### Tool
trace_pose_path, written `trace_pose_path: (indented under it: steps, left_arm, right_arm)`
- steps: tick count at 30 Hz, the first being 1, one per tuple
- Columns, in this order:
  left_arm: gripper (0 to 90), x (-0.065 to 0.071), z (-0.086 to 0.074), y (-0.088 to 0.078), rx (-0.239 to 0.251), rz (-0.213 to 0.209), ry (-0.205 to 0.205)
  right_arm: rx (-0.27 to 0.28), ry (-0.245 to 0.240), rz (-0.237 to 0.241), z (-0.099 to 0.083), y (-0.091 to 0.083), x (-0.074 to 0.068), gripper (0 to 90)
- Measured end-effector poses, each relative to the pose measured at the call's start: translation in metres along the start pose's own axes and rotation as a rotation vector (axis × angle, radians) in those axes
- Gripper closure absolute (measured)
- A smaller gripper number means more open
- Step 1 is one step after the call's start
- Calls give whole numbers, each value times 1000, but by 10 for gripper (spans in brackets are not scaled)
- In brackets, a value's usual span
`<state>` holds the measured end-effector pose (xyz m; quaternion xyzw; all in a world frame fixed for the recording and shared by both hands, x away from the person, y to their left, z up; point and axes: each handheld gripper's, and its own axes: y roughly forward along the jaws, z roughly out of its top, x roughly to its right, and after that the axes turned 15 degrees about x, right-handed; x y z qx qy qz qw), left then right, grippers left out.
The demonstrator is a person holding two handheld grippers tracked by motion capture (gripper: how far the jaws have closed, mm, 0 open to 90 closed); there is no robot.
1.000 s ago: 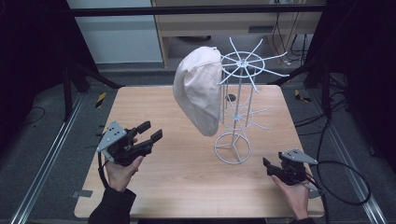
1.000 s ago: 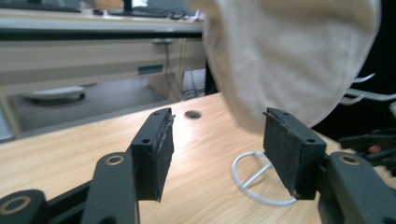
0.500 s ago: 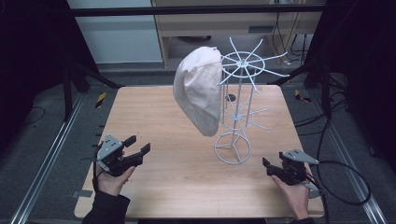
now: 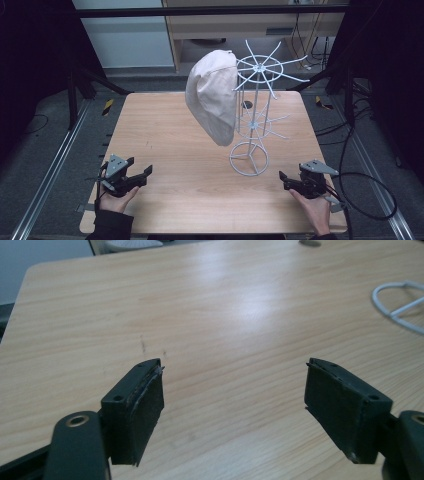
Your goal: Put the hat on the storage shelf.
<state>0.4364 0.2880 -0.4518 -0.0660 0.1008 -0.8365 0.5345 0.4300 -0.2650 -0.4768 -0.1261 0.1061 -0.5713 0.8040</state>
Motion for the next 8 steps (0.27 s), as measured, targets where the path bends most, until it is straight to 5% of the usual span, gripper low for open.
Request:
trace_pose_path:
  steps: [8]
  left_arm:
    - [198,-17,-16,-2,-54,47,12]
  right_arm:
    - [-9,8,3,0,1,1,165]
